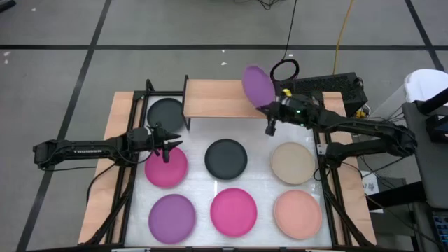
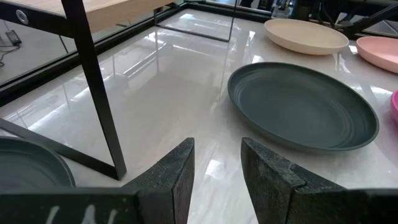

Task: Place and stack plates onto a shelf
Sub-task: Put the top violet plate on the shelf

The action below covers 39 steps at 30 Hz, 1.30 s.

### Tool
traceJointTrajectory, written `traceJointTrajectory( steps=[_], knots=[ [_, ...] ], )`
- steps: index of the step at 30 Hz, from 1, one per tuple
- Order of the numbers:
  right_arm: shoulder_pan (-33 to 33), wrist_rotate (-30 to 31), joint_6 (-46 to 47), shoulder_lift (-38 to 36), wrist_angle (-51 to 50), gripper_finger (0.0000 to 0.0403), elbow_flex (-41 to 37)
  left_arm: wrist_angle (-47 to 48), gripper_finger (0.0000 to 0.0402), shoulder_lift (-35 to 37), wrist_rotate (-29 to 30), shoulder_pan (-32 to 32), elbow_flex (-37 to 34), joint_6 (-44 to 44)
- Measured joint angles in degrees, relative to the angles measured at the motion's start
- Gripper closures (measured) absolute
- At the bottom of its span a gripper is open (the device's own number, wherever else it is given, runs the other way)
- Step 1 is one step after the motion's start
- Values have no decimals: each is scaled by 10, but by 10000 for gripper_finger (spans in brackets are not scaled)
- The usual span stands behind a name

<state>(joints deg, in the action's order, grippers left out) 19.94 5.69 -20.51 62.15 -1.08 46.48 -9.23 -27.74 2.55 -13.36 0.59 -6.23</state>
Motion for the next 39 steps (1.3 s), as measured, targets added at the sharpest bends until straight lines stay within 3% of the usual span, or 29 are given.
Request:
traceJointTrajectory(
  steps=[13, 33, 39],
  knots=[
    [-22, 25, -41, 119, -16, 403, 18, 0, 266, 0, 0, 0, 0, 0],
    [-40, 31, -41, 125, -7, 400, 17, 0, 266, 0, 0, 0, 0, 0],
    [-43, 31, -52, 125, 4, 374, 17, 0, 266, 0, 0, 0, 0, 0]
  ],
)
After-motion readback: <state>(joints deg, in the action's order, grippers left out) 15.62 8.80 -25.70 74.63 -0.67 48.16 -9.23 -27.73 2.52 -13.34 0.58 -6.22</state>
